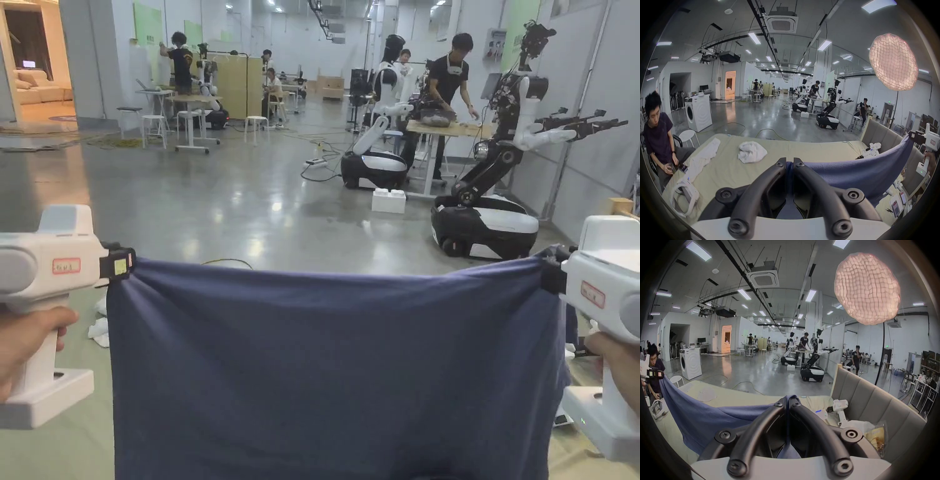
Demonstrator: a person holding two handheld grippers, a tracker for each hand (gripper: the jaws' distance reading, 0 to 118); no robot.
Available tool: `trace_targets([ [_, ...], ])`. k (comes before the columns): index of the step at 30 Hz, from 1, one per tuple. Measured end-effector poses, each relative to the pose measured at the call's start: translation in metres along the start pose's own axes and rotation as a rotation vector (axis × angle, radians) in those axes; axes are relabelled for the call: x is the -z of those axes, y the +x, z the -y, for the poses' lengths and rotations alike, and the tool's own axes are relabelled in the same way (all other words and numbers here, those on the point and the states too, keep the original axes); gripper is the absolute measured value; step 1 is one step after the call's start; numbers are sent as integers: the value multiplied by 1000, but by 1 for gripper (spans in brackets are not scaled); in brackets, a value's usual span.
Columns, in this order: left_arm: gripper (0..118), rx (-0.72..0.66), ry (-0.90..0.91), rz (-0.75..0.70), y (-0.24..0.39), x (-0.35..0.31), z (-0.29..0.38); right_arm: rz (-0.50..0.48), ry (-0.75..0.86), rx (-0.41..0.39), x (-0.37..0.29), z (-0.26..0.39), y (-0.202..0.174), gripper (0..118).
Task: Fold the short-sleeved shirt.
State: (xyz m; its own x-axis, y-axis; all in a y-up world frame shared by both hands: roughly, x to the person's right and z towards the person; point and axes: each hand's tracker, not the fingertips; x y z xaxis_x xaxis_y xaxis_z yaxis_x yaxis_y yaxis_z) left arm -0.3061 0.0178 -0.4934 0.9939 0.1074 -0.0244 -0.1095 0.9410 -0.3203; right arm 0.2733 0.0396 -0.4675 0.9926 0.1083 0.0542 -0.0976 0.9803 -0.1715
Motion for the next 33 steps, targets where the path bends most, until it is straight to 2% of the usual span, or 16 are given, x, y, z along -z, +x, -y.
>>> trace_targets([
  [12, 2, 56, 83, -45, 4, 17, -97, 63, 96, -44, 34, -93, -7, 0],
  [18, 2, 53, 103, -62, 3, 21, -125, 71, 116, -50, 46, -128, -6, 0],
  [23, 2, 60, 136, -65, 5, 17, -142, 74, 138, -23, 47, -148, -4, 0],
  [27, 2, 74, 146, -68, 3, 16, -140, 63, 151, -49, 46, -148, -5, 0],
  [33, 2, 51, 105, -61, -9, 25, -92, 47, 114, -58, 44, -95, -7, 0],
])
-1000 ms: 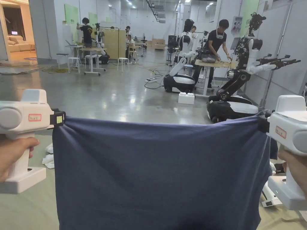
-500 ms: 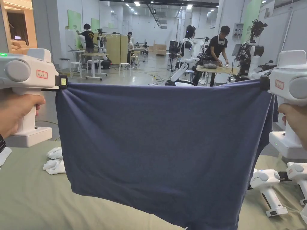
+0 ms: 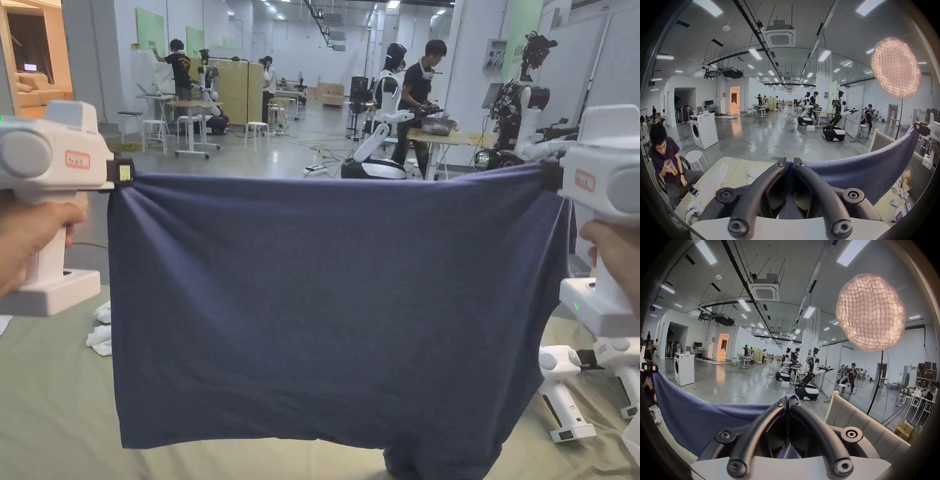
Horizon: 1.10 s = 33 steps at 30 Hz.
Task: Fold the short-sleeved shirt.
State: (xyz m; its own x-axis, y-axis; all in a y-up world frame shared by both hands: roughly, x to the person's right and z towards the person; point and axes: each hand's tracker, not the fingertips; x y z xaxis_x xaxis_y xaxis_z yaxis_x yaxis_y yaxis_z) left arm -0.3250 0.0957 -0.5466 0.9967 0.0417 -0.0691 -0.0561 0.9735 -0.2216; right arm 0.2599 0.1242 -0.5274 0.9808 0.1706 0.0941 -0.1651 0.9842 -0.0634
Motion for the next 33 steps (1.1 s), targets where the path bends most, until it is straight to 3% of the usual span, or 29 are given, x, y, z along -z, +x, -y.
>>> trace_targets([
  [8, 2, -35, -80, 26, -10, -11, 104, -41, -117, -30, -42, 91, -9, 0],
  [21, 2, -99, -123, 54, -9, -145, 233, -77, -247, -47, -177, 205, 4, 0],
  [33, 2, -107, -383, 50, -12, -238, 349, -99, -576, -81, -279, 310, -3, 0],
])
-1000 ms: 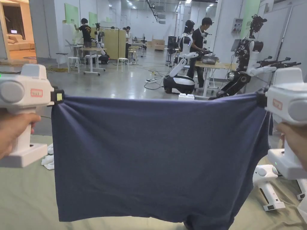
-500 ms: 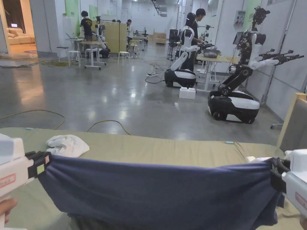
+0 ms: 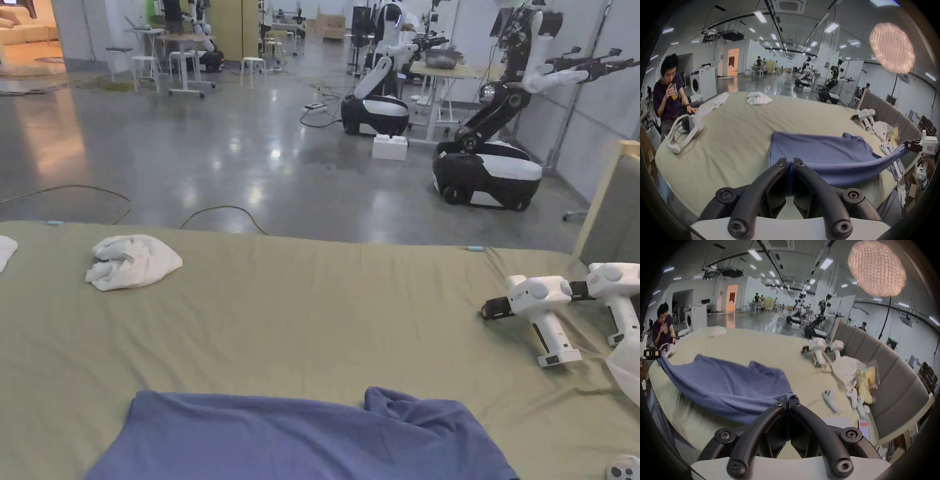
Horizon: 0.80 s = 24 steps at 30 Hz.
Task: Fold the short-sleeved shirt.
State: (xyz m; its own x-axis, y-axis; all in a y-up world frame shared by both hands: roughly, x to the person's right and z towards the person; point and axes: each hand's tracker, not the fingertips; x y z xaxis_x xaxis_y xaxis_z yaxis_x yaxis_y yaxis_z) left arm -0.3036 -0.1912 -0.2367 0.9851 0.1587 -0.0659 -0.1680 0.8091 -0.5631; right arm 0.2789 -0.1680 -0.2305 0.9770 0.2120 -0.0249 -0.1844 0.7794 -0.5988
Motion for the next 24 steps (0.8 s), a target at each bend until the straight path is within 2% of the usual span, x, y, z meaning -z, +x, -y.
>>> trace_targets([
  [2, 2, 9, -48, -10, -2, 1, 17, -15, -53, 13, 2, 20, -2, 0],
  [4, 2, -6, -101, -12, -6, 6, 33, -19, -113, -12, 6, 38, -5, 0],
  [11, 2, 15, -218, -31, -10, 12, 73, -16, -257, -24, 8, 80, -16, 0],
  [19, 2, 11, -216, -40, -20, -19, 88, 14, -270, -24, -28, 82, -15, 0],
  [24, 2, 7, -252, -32, -24, -19, 108, 9, -301, -42, -23, 99, -20, 0],
])
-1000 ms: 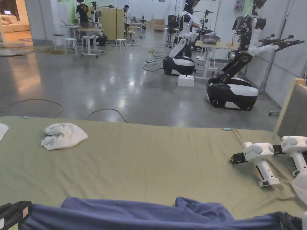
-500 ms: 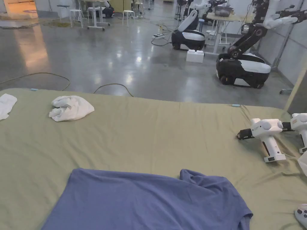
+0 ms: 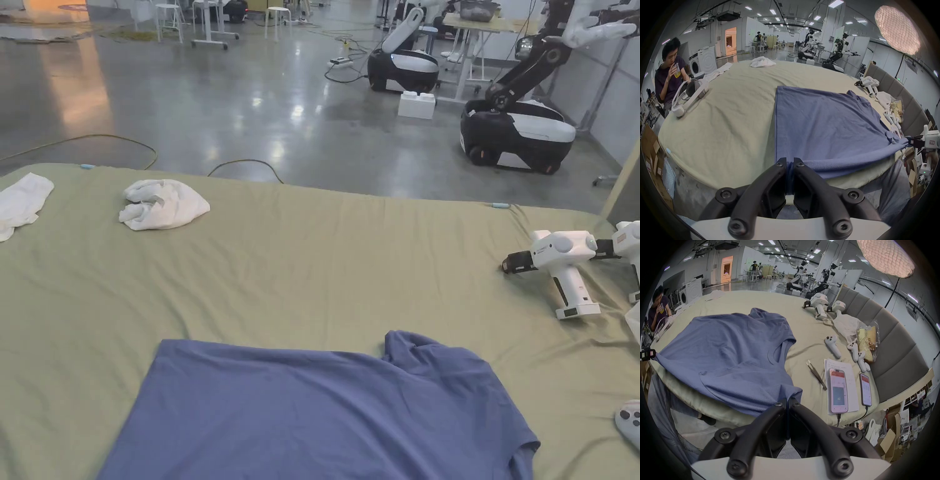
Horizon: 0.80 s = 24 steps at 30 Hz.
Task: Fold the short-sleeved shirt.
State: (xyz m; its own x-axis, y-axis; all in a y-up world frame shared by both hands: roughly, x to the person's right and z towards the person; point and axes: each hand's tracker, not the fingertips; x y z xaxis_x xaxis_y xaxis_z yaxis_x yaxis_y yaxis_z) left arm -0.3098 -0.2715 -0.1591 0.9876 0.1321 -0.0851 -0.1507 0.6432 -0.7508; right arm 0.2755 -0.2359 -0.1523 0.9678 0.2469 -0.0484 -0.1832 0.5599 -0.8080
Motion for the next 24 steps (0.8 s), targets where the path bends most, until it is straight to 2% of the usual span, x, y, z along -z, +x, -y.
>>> trace_targets([
  [3, 2, -33, -56, 4, -4, 21, 11, 1, -21, -5, 21, 15, -6, 0],
  [8, 2, -13, -153, -32, -1, 53, 26, -12, -78, 9, 61, 36, -14, 0],
  [11, 9, 0, -181, -56, 3, 60, 25, -34, -120, 35, 72, 41, -17, 4],
  [12, 13, 1, -179, -63, 6, 58, 23, -35, -120, 41, 72, 40, -18, 12],
  [14, 28, -2, -174, -75, 7, 57, 19, -27, -114, 47, 71, 36, -19, 43],
  [15, 42, -6, -158, -89, 8, 57, 18, -9, -98, 48, 68, 32, -19, 62],
  [16, 54, -12, -138, -92, 11, 53, 15, 9, -82, 47, 66, 27, -19, 68],
  [18, 74, -24, -84, -73, 13, 50, 8, 24, -21, 57, 58, 15, -18, 70],
  [24, 74, -45, 123, -20, 25, 35, -28, -6, 227, 144, 40, -30, -19, 78],
])
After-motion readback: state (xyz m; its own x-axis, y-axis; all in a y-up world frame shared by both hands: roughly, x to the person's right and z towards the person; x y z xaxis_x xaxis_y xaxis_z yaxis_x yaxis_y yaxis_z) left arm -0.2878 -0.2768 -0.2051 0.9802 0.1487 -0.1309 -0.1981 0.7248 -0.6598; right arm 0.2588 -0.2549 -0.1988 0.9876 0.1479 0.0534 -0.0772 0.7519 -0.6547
